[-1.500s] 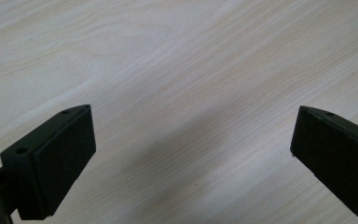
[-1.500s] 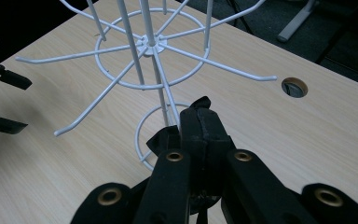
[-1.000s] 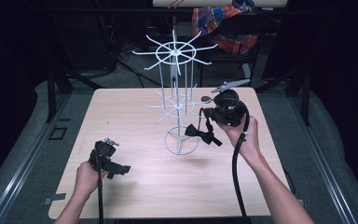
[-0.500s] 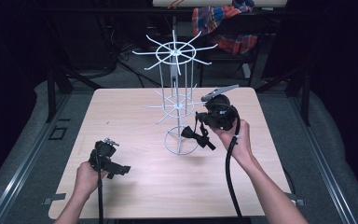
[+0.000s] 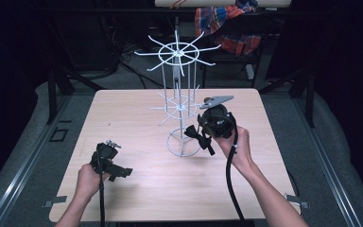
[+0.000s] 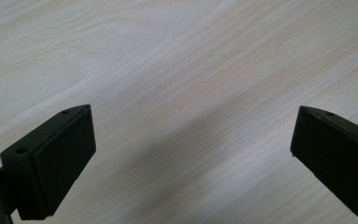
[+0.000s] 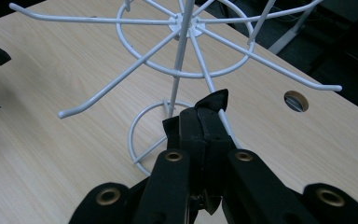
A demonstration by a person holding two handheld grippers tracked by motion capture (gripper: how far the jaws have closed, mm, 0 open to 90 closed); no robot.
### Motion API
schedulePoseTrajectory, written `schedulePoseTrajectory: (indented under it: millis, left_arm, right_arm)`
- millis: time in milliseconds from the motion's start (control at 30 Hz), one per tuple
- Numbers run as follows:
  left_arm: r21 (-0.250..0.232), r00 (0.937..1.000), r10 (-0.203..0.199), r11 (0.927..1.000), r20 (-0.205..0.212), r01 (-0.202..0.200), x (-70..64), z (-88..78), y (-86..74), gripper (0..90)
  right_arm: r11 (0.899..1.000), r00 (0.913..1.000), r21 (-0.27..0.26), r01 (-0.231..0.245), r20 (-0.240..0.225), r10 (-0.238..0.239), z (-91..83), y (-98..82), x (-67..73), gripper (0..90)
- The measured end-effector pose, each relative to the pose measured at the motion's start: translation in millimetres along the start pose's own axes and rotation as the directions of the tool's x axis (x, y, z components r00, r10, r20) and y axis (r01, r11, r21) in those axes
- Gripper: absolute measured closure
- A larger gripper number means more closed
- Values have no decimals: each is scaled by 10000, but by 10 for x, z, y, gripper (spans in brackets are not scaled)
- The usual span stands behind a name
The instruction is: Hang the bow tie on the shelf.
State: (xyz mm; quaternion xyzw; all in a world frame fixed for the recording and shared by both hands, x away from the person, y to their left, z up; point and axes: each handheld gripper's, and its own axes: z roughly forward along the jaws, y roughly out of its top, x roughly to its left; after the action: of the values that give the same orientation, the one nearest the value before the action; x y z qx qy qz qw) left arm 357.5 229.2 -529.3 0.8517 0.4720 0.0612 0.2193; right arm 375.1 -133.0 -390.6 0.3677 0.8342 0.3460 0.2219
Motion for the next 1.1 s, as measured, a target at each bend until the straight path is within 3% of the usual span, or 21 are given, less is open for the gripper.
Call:
schedulePoseTrajectory:
  millis: [200,767,1100]
  left_arm:
    - [8,10000,31,10000,-12,-31,-3,2,1,1]
    - [94,10000,52,9999,-11,-52,-8,11,3,1]
    - [102,10000,52,9999,-11,-52,-10,14,1,2]
  right_arm:
    - [9998,9997,-45,172,191,-171,42,-49,19,899]
    - [9995,9993,-209,-254,272,260,157,-84,-94,890]
    - [9990,9990,-100,-444,92,445,168,-133,-168,797]
